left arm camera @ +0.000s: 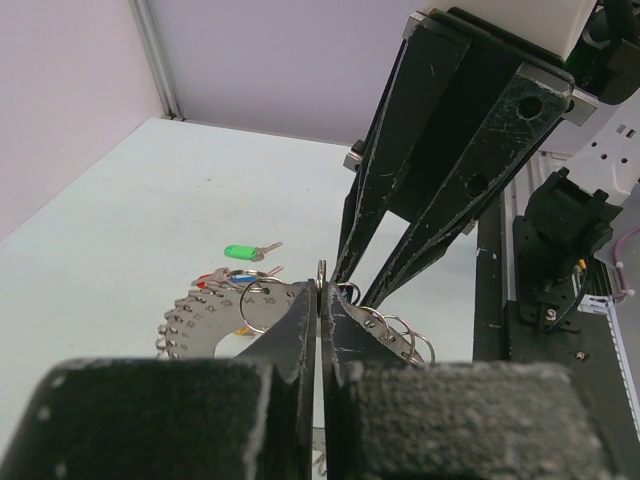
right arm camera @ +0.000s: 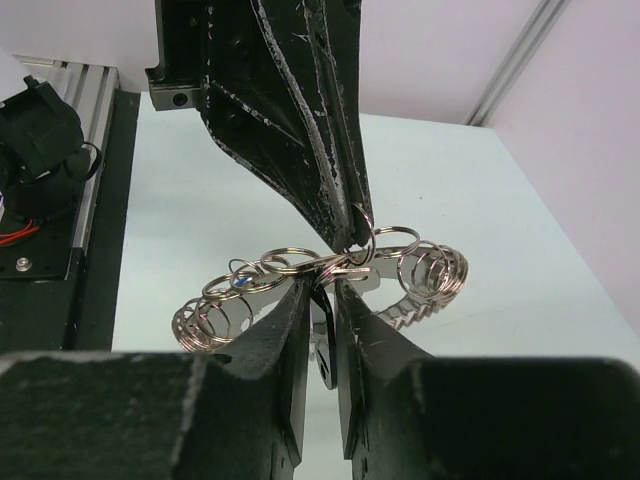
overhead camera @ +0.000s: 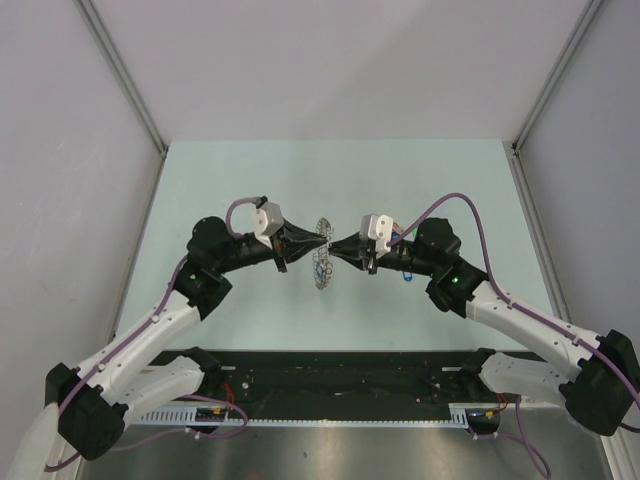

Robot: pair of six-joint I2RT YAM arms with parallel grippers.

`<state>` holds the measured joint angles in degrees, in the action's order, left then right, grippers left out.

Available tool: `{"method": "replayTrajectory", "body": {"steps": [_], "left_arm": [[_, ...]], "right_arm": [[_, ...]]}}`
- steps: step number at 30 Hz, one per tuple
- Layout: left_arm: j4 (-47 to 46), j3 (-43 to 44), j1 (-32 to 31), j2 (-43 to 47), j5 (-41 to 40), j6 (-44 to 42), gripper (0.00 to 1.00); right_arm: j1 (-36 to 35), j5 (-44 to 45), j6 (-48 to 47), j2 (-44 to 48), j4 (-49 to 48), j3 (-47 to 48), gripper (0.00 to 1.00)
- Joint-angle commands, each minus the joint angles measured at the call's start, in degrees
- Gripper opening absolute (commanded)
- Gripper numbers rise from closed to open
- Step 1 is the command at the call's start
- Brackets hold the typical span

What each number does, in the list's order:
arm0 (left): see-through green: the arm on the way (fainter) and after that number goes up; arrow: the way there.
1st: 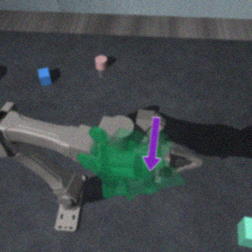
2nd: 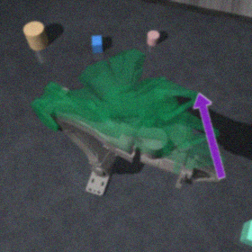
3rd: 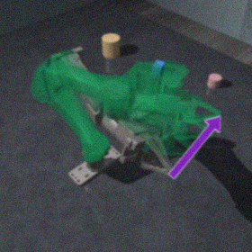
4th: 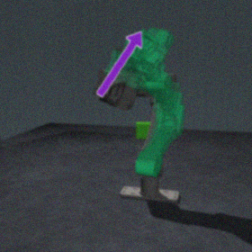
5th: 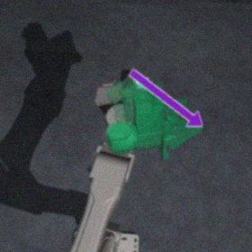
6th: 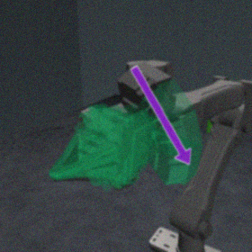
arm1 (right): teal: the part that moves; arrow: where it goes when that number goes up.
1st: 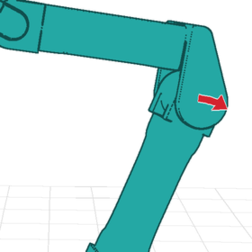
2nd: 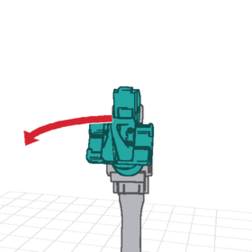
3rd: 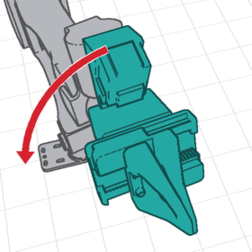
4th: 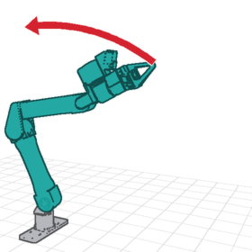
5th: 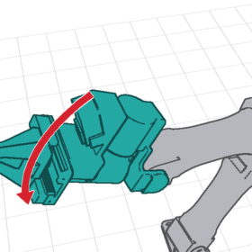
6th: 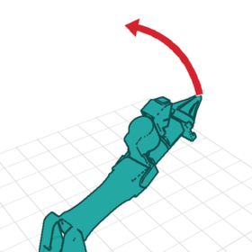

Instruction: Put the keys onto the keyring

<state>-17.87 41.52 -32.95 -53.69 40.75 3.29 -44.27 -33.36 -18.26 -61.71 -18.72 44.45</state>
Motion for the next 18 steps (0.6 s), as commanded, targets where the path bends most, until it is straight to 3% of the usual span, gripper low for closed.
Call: {"method": "replayTrajectory", "body": {"steps": [1, 5, 8, 13, 18], "left_arm": [[-5.33, 0.06, -0.36, 1.31, 1.79, 1.02, 0.00], [-6.04, -0.47, -0.45, 1.31, 1.87, 1.46, 0.00], [-5.69, -0.38, -0.45, 1.40, 2.14, 1.72, 0.02], [-3.06, -0.39, -0.36, 2.54, 0.91, 1.28, 0.22], [3.08, 0.14, 0.25, 3.59, 0.12, -1.00, 0.33]], "right_arm": [[-0.47, 1.28, 0.07, -0.07, -2.28, 1.52, 0.18], [-0.29, 1.20, -0.19, -0.07, -2.20, 1.52, 0.00], [-0.29, 1.20, -0.72, 0.10, -1.76, 1.43, 0.00], [-0.29, 1.55, -2.91, 0.72, 2.18, 2.92, 0.00], [-0.47, 1.11, -5.11, 0.80, 4.22, 4.24, 0.00]]}}
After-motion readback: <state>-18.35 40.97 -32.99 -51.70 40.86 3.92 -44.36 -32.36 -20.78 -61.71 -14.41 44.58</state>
